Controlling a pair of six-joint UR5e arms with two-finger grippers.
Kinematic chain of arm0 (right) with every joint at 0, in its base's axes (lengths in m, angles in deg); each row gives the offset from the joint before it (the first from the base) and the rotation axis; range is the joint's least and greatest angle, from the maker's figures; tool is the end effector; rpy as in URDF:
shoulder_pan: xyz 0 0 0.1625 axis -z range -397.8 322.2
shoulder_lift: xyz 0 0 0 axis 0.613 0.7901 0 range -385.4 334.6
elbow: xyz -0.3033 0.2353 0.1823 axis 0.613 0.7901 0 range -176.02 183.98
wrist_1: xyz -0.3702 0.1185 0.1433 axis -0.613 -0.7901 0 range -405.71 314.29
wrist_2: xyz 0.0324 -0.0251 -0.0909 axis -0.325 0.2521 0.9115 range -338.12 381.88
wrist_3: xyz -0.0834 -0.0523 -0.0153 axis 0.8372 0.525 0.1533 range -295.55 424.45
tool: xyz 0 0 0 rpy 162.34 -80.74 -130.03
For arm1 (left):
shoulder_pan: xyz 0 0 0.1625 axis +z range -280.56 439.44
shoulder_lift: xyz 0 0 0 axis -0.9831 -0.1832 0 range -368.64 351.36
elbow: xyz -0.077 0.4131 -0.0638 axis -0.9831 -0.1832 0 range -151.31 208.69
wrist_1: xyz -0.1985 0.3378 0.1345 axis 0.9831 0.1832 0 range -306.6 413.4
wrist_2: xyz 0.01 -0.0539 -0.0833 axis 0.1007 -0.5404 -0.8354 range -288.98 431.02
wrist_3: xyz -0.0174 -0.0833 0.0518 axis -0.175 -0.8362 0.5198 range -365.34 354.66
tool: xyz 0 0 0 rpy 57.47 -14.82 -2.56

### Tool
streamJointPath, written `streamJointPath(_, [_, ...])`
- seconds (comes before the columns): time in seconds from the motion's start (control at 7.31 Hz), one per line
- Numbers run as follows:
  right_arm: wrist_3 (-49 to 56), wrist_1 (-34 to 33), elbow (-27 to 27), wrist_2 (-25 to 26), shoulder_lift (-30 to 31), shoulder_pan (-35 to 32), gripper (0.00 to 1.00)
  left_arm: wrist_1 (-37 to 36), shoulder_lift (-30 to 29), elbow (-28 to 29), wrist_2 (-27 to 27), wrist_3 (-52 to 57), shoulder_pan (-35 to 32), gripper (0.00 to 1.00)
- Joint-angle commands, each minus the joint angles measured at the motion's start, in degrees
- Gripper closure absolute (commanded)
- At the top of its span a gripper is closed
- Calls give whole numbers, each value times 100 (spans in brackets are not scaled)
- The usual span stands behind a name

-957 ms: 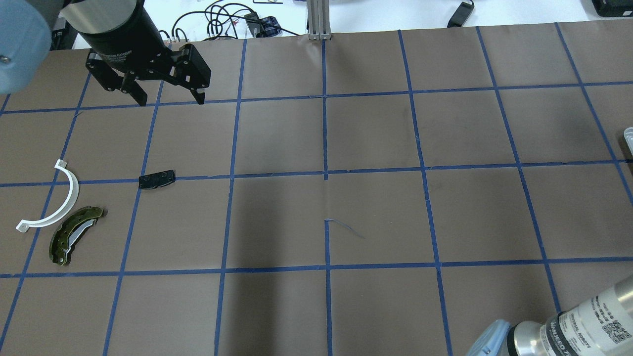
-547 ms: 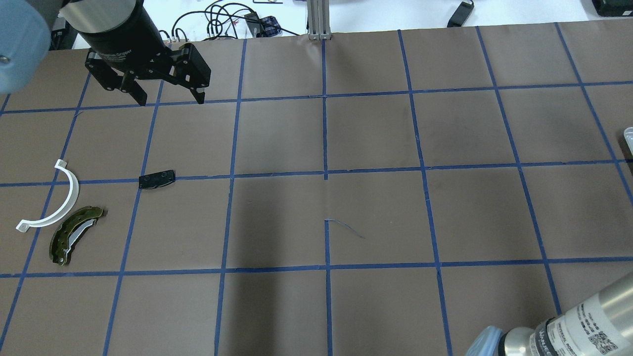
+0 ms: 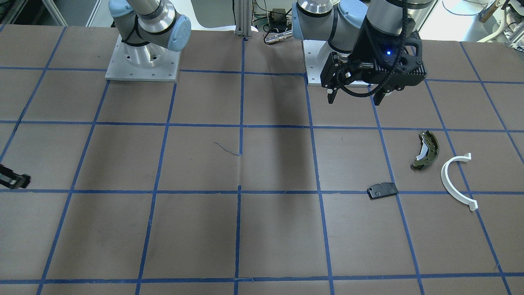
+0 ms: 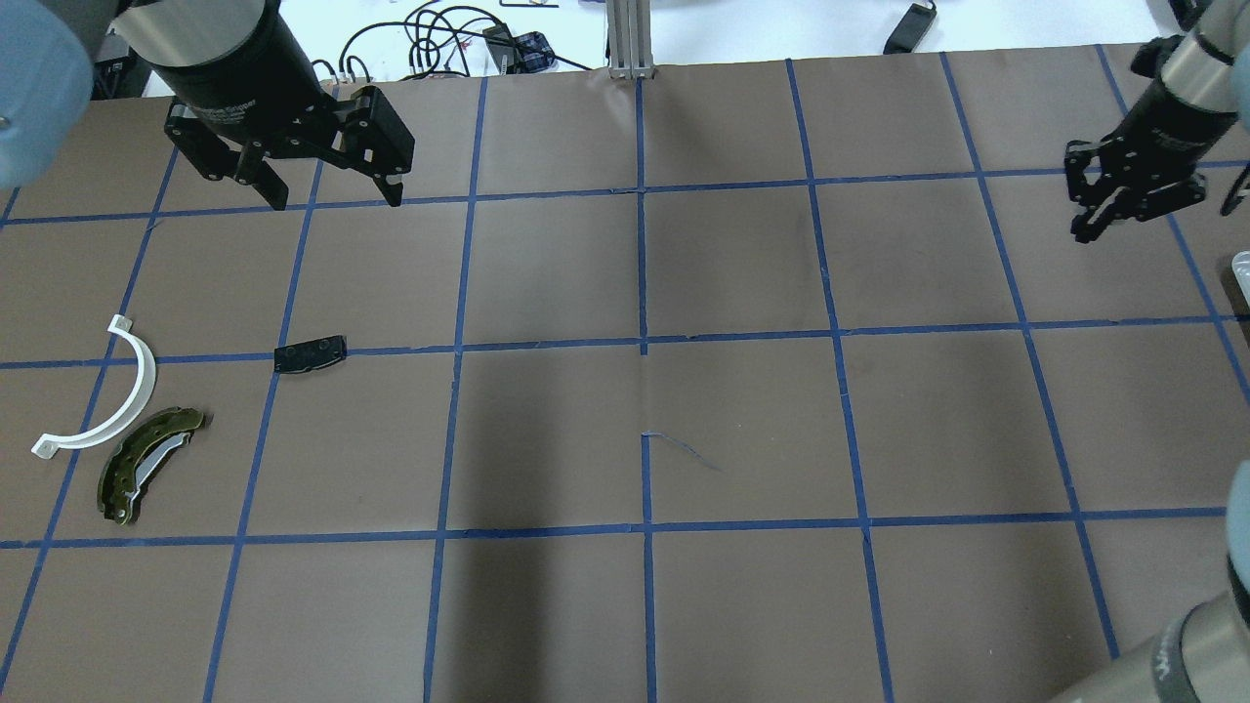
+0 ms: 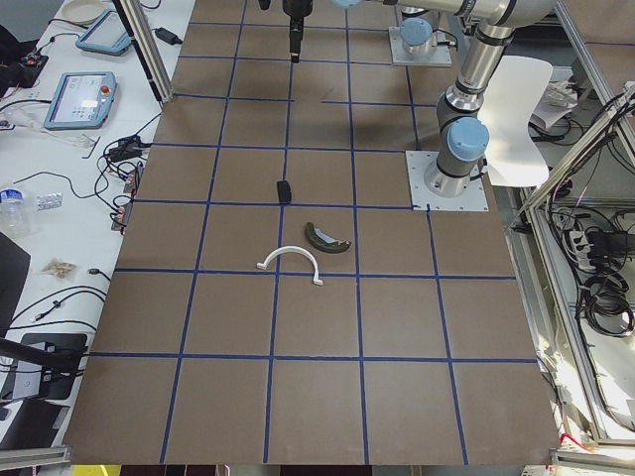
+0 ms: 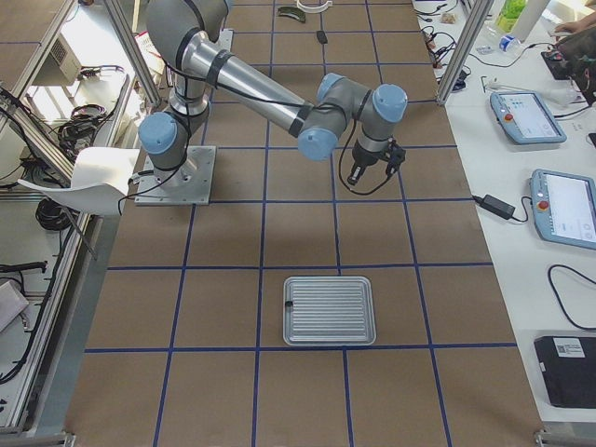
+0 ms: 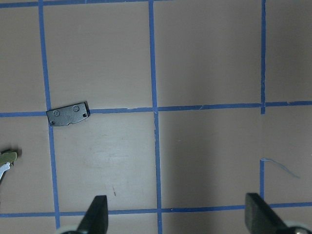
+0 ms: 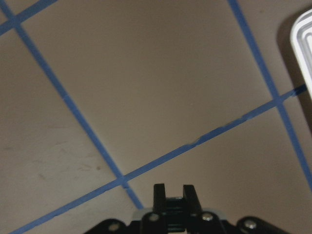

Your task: Place bearing gear from tray to pile

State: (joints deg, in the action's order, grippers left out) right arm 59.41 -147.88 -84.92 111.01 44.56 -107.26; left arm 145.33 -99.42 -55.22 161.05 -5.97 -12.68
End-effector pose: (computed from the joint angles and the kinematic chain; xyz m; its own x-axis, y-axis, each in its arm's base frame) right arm -0.0857 -0.6128 0.3238 -0.9014 0.4329 -0.0047 0.4294 0.8953 0.1187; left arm -0.1518 -0.4965 0.5302 -0.9997 0.0261 0.0001 0.0260 0.9979 -0.0588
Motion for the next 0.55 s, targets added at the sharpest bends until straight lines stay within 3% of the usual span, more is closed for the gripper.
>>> streamJointPath(0.0, [-977,-407,-286,-116,62,-1327,100,0,0,-12,6,2,1,0])
streamJointPath(0.41, [-2158,-612,-303,-124,-8,-2701,100,-9,8,-21,6,2,-8,0])
